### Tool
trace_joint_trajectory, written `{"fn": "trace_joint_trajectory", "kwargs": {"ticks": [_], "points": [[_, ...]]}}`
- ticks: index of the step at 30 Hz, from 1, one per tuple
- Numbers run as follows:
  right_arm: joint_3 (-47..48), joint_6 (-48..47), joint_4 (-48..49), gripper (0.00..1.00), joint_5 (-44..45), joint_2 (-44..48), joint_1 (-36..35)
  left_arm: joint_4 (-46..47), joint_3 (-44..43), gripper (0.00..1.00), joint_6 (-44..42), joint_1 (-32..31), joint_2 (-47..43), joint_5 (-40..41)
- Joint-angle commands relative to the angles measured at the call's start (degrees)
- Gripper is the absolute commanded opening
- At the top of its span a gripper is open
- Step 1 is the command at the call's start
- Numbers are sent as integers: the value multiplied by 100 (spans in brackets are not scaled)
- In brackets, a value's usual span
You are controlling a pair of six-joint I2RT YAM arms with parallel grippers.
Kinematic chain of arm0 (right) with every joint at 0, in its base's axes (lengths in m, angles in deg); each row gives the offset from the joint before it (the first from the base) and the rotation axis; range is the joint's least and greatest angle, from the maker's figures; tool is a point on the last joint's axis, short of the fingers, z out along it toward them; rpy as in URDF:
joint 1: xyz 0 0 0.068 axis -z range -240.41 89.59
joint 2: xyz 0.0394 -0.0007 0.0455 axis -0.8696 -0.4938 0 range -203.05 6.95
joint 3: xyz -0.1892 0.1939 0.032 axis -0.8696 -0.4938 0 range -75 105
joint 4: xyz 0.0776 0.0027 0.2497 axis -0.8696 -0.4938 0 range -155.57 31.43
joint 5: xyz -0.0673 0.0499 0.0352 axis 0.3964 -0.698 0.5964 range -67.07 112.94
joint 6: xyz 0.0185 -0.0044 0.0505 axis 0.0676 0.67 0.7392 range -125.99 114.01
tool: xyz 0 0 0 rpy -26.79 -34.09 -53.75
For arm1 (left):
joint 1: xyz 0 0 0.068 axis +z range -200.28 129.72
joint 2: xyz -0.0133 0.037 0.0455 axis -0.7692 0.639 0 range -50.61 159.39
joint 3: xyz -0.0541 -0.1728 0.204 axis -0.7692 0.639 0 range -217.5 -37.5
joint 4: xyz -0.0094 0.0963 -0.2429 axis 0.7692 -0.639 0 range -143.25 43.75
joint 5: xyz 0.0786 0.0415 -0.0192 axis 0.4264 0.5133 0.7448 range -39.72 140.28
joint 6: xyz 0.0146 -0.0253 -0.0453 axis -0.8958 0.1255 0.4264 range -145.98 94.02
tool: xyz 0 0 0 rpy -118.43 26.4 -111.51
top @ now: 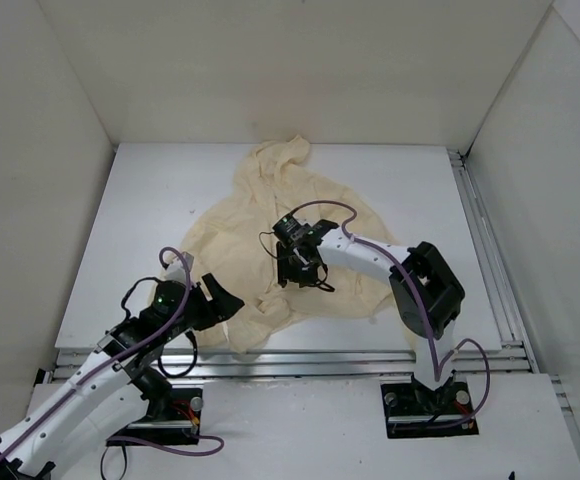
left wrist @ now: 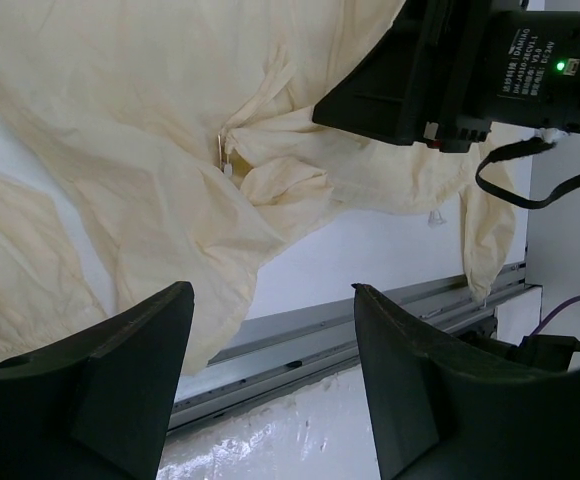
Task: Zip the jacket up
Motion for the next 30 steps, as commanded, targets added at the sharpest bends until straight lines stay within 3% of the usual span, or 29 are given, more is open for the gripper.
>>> {"fn": "trace_joint_trajectory", "kwargs": {"ticks": [1, 14, 15, 18, 19, 21, 30], "points": [[-96, -296, 41, 44, 87, 529, -113, 336, -12, 61, 49, 46, 102, -121], [150, -718, 50, 44, -10, 416, -729, 143, 15, 61, 111, 46, -55, 54], [150, -727, 41, 42, -10, 302, -729, 100, 6, 61, 119, 46, -99, 80], [54, -701, 41, 22, -133, 204, -729, -23, -3, 61, 137, 46, -152, 124], [-77, -675, 32, 10, -72, 239, -729, -41, -12, 61, 146, 46, -178, 133], [-245, -622, 50, 1, 86, 519, -729, -103, -12, 61, 163, 46, -231, 124], [-1660, -157, 50, 0, 368, 2032, -729, -86, 155, 61, 269, 46, -390, 37]]}}
